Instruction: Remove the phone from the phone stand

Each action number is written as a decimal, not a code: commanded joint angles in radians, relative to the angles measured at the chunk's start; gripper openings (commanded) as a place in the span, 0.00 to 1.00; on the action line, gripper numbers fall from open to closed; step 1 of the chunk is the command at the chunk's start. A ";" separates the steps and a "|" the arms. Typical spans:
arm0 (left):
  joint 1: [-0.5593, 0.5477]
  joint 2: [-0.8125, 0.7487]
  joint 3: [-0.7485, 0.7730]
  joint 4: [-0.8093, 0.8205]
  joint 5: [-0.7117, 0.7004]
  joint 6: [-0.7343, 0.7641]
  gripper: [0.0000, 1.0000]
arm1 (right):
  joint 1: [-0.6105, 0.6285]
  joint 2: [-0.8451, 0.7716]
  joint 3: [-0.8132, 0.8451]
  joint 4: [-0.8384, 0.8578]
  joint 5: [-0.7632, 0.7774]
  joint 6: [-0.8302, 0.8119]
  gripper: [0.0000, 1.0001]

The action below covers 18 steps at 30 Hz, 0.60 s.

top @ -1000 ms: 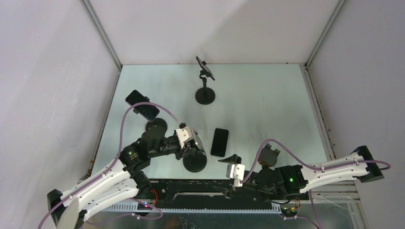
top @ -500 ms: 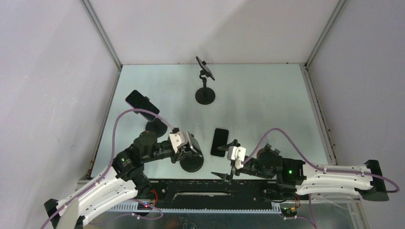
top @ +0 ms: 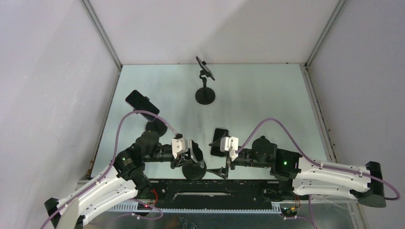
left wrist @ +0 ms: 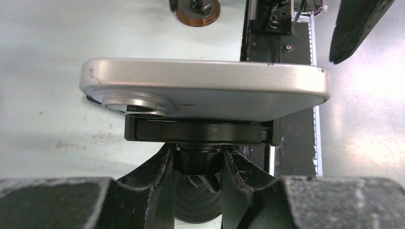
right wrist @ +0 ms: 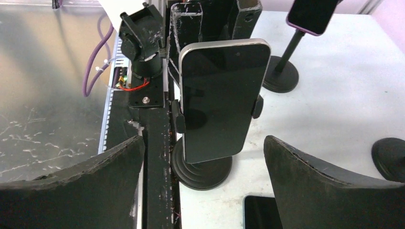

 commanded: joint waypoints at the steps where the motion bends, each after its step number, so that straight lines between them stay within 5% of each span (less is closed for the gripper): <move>1: 0.005 -0.012 0.040 0.135 0.110 0.013 0.00 | -0.001 0.043 0.040 0.070 -0.050 0.027 0.96; 18: 0.004 0.017 0.032 0.161 0.118 -0.007 0.00 | -0.028 0.207 0.147 0.111 -0.068 0.042 0.99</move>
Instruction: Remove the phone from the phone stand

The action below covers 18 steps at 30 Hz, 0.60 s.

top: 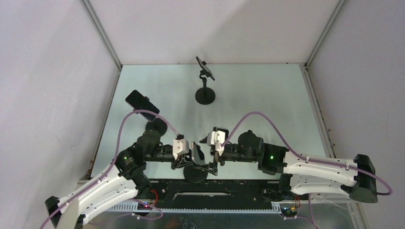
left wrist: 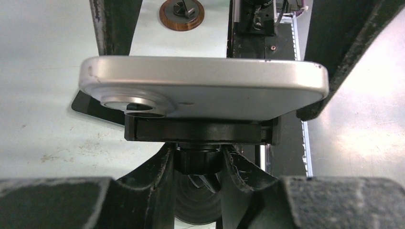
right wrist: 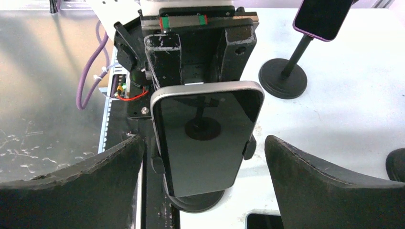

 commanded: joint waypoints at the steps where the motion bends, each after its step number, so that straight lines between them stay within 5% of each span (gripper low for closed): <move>1: 0.004 -0.003 0.031 0.143 0.043 -0.016 0.00 | -0.003 0.016 0.052 0.053 -0.028 0.024 0.99; 18: -0.002 -0.006 0.036 0.127 0.080 -0.008 0.00 | -0.068 0.054 0.053 0.101 -0.213 0.069 0.99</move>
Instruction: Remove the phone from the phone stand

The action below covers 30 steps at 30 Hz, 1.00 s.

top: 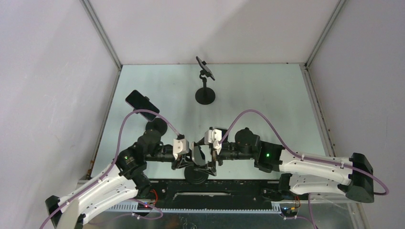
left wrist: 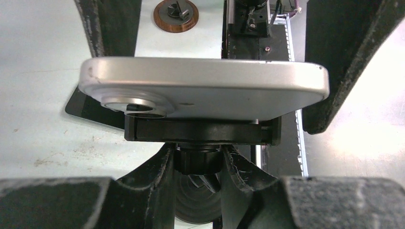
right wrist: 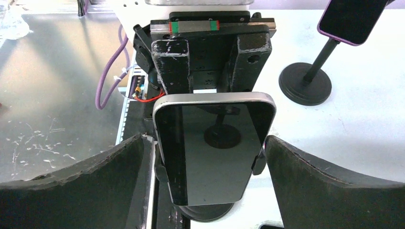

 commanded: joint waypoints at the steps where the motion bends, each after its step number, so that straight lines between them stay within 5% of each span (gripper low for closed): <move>1: -0.004 -0.017 0.036 0.113 0.062 0.001 0.00 | -0.042 0.001 0.041 0.072 -0.116 0.040 0.99; 21: -0.017 -0.002 0.050 0.072 0.013 0.011 0.00 | -0.076 0.066 0.072 0.066 -0.209 0.058 0.81; 25: -0.022 -0.004 0.048 0.073 0.008 0.010 0.00 | -0.076 0.068 0.072 0.064 -0.235 0.029 0.67; 27: -0.028 -0.005 0.045 0.077 0.002 0.013 0.00 | -0.076 0.069 0.072 0.060 -0.250 -0.008 0.52; 29: -0.038 -0.002 0.045 0.082 0.000 0.019 0.00 | -0.078 0.071 0.072 0.056 -0.248 -0.061 0.20; 30: -0.047 -0.001 0.047 0.083 0.000 0.023 0.00 | -0.083 0.073 0.072 0.054 -0.244 -0.070 0.12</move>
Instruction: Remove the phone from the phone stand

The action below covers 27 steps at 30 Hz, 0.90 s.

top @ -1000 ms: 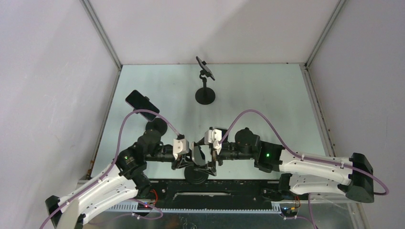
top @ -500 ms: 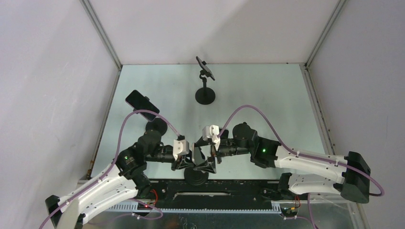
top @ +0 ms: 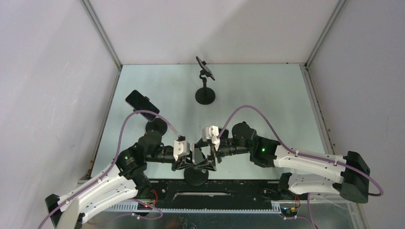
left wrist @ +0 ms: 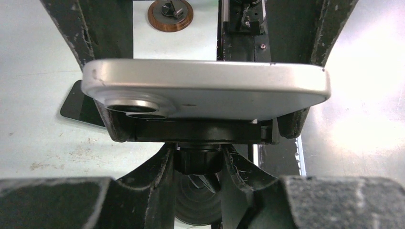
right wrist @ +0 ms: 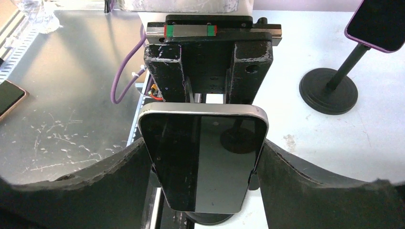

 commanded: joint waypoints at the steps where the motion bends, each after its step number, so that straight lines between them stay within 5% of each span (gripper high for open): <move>1: -0.030 -0.003 0.049 0.088 -0.001 0.026 0.00 | -0.007 0.009 0.049 0.023 -0.034 -0.096 0.01; 27: -0.241 -0.064 0.040 0.046 -0.034 0.113 0.00 | -0.263 0.297 0.136 0.169 -0.095 -0.206 0.00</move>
